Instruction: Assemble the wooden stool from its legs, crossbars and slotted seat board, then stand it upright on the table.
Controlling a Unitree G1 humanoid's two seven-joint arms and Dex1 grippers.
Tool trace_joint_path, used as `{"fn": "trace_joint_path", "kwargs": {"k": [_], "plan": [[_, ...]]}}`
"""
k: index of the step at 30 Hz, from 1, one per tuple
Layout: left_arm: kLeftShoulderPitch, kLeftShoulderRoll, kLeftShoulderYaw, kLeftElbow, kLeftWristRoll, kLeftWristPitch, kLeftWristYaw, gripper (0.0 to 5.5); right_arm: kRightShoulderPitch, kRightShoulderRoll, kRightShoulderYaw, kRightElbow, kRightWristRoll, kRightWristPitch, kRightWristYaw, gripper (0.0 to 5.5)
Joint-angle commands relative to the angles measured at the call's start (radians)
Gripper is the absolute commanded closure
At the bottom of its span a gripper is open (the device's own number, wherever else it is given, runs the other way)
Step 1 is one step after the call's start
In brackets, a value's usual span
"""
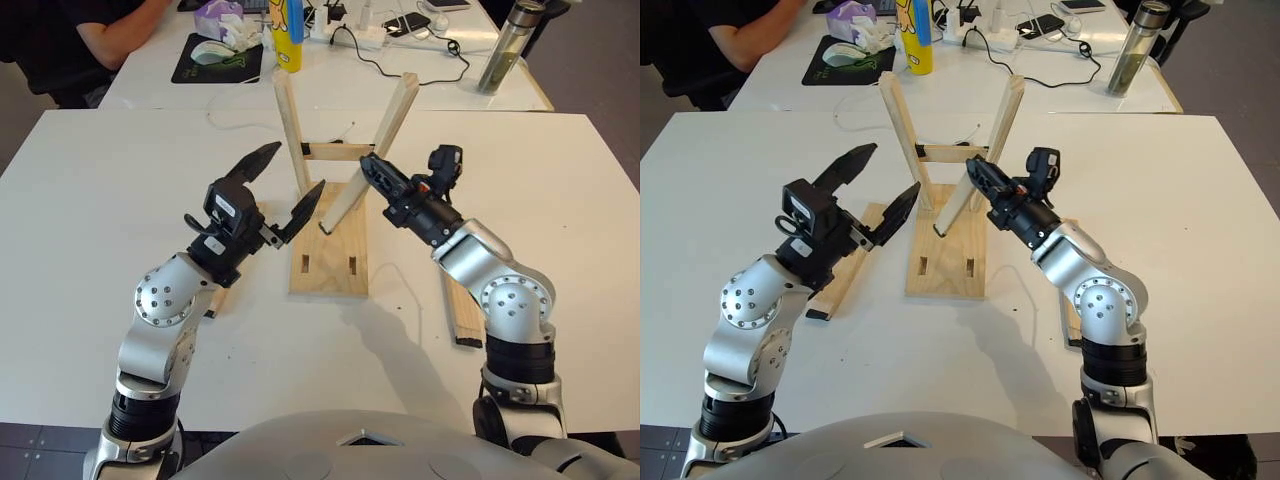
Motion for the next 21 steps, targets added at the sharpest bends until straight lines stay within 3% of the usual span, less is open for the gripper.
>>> {"fn": "trace_joint_path", "kwargs": {"k": [1, 8, 12, 21], "plan": [[0.003, -0.024, 0.041, 0.004, -0.008, 0.017, 0.049, 1.19, 0.107, -0.046, -0.030, -0.219, -0.077, 0.004, -0.091, 5.05], [0.050, -0.072, 0.047, 0.009, 0.001, 0.028, 0.124, 0.18, 0.262, -0.066, -0.132, -0.381, -0.248, -0.065, -0.204, 5.05], [0.044, -0.095, 0.027, 0.017, -0.009, 0.039, 0.134, 0.15, 0.360, -0.108, -0.142, -0.361, -0.424, -0.139, -0.171, 5.05], [0.070, -0.107, 0.013, 0.025, -0.001, 0.043, 0.139, 0.15, 0.445, -0.070, -0.206, -0.314, -0.471, -0.192, -0.123, 5.05]]}}
